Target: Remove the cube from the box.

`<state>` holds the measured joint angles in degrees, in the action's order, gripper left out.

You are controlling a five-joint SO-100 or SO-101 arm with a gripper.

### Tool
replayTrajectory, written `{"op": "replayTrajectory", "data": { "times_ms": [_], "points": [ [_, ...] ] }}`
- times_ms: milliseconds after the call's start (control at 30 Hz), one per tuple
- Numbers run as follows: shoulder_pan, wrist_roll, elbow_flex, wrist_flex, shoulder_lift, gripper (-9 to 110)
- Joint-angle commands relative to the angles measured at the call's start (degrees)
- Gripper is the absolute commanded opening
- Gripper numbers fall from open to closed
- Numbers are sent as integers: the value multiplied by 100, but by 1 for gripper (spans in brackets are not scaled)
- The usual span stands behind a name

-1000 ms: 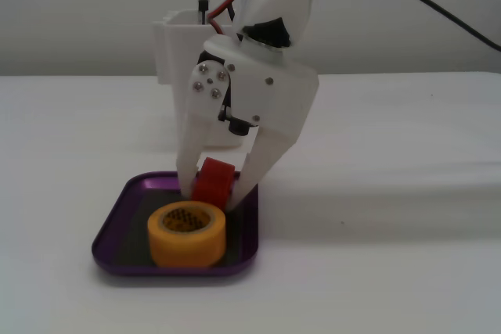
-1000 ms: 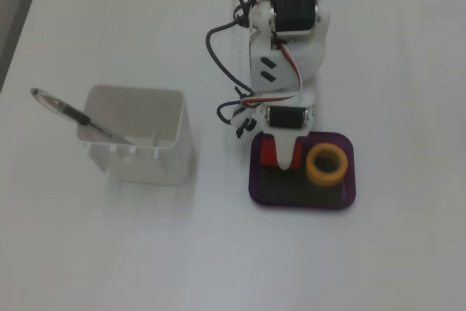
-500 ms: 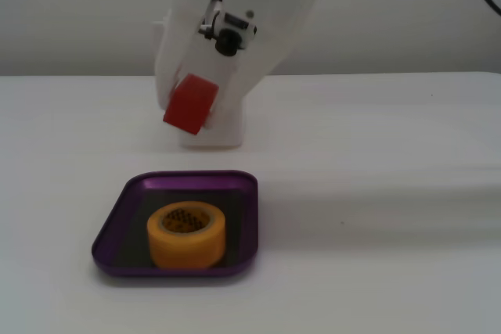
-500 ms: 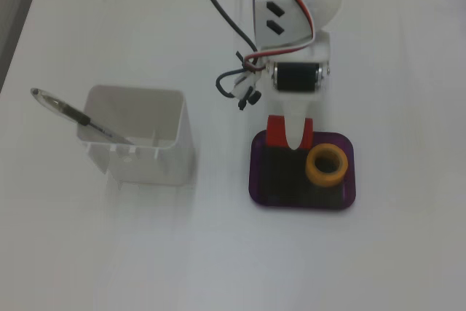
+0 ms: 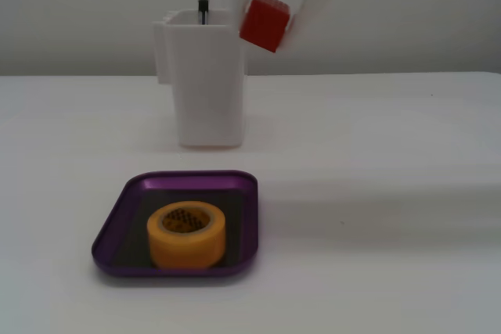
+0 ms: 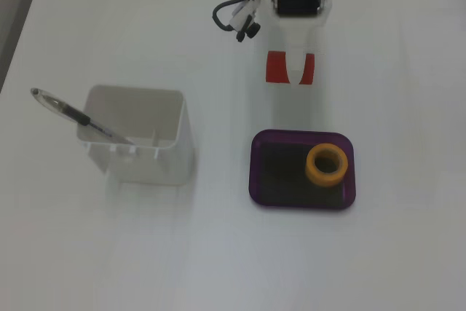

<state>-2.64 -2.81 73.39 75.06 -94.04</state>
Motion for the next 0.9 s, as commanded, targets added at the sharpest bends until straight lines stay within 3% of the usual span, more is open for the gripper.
{"op": "replayTrajectory", "data": {
  "times_ms": [0, 233, 500, 867],
  "points": [
    [0, 97, 677, 0, -598, -1],
    [0, 712, 2522, -870, -1099, -1],
    [18, 747, 4131, -2162, -1354, -1],
    [44, 747, 5186, -3612, -1336, -1]
  ]
}}
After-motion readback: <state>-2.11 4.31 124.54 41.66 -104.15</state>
